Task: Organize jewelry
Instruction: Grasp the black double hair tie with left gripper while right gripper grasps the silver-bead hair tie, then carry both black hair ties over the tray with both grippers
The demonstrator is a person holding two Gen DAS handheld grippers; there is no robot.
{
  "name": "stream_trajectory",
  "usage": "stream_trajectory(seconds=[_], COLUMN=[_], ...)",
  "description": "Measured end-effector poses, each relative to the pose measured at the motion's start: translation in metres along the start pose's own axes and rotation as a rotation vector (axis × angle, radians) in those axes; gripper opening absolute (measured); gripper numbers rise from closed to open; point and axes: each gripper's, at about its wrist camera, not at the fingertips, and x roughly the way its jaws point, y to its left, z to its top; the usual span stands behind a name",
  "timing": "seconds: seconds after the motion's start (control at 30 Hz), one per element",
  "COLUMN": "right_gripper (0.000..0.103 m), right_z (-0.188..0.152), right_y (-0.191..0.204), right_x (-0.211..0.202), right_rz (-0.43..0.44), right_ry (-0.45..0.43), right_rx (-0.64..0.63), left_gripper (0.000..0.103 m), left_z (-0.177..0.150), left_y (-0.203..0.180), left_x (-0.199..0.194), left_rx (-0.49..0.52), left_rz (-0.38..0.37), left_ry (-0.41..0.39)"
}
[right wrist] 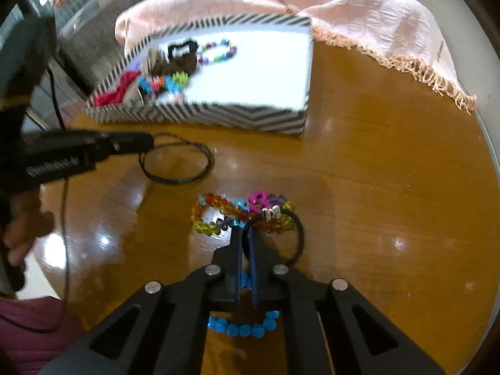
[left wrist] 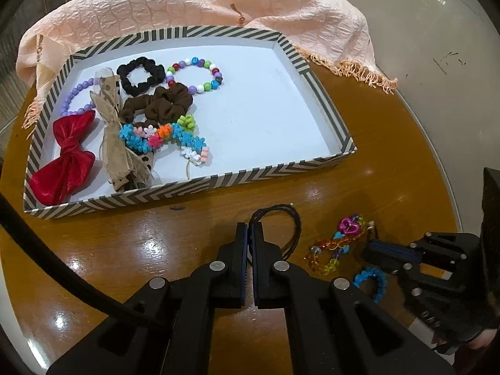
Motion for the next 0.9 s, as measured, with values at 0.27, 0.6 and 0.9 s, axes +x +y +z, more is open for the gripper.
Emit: stream_trajectory(seconds=[0.27, 0.6, 0.9], right_gripper=[0.004, 0.004, 0.004], right_z=[0.013, 0.045, 0.081], right_y=[-0.004, 0.005, 0.007], right_x=[-0.035, -0.048, -0.049], right_rz=[0.068, 0.091, 0.066], right_ry=[-0.083, -0.158, -0.183], right_rx=[0.053, 0.045, 0.008], left_gripper=[0.000, 0.000, 0.000], left_z=[0.007, 0.041, 0.073], left_y=[-0.007, -0.008, 0.003], left_x=[-0.021, -0.058, -0.065], left_rx=[0.019, 0.058, 0.034], left_rz=[-0.039, -0.037, 0.007], left_ry=[-0.027, -0.100, -0.157])
